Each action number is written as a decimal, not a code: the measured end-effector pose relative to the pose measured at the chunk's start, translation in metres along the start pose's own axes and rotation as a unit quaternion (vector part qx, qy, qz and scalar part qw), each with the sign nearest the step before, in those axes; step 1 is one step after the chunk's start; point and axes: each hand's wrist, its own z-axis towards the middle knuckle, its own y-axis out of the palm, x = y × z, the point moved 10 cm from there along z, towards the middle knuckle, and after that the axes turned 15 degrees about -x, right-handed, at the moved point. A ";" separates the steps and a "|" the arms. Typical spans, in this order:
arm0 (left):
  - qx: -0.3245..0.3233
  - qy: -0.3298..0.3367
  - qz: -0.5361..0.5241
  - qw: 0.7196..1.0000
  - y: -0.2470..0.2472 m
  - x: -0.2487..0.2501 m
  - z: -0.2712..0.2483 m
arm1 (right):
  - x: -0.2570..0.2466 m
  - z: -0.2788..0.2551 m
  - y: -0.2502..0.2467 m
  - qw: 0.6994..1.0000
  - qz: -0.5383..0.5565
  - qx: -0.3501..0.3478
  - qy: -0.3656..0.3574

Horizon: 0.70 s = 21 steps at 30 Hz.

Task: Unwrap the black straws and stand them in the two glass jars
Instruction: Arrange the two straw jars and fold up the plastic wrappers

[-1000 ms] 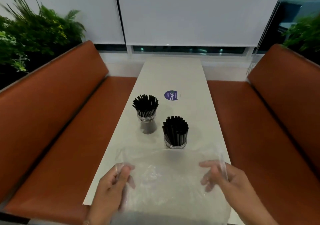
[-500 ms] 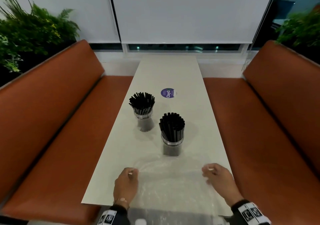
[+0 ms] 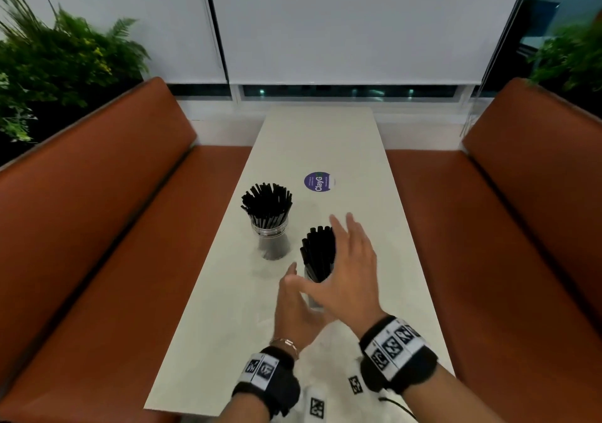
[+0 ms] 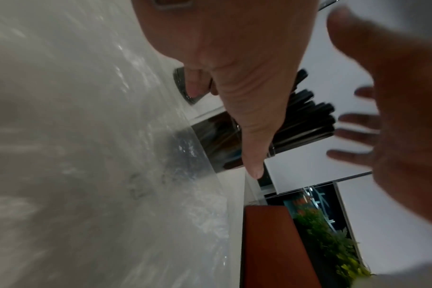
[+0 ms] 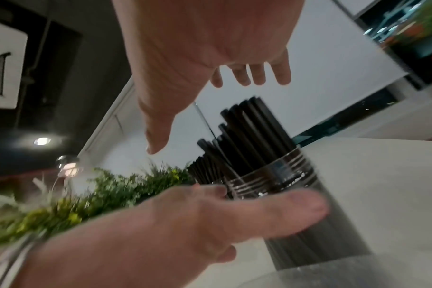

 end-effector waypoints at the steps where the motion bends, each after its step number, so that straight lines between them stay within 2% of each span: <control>1: 0.001 0.032 -0.001 0.999 0.005 0.008 0.014 | -0.005 0.010 0.007 0.999 -0.032 -0.007 -0.002; 2: -0.009 0.076 -0.084 0.994 0.009 0.018 0.025 | -0.009 0.019 0.014 0.998 -0.061 -0.010 -0.003; 3: -0.008 0.115 -0.099 0.988 0.007 0.029 0.032 | -0.011 0.028 0.019 0.996 -0.090 -0.014 -0.003; 4: -0.005 0.118 -0.051 0.992 0.006 0.035 0.032 | -0.011 0.036 0.025 0.993 -0.115 -0.021 -0.002; 5: -0.014 0.092 -0.001 0.996 0.010 0.034 0.037 | -0.009 0.043 0.028 0.990 -0.136 -0.025 0.000; 7: 0.008 0.030 -0.019 0.999 0.007 0.019 0.046 | -0.002 0.059 0.030 0.988 -0.155 -0.023 -0.001; 8: 0.028 0.031 -0.025 0.999 0.001 0.019 0.049 | 0.001 0.068 0.028 0.988 -0.154 -0.020 -0.002; 9: 0.020 0.019 -0.050 0.998 0.001 0.016 0.054 | 0.004 0.077 0.025 0.988 -0.151 -0.017 -0.002; 14: 0.012 0.042 -0.106 0.993 -0.012 0.029 0.090 | 0.005 0.119 -0.003 0.994 -0.108 0.018 -0.014; 18: 0.029 0.028 -0.096 0.995 -0.022 0.030 0.122 | 0.016 0.147 -0.019 0.996 -0.072 0.052 -0.009; 21: 0.027 0.020 -0.092 0.995 -0.024 0.025 0.145 | 0.029 0.170 -0.017 0.997 -0.055 0.052 0.004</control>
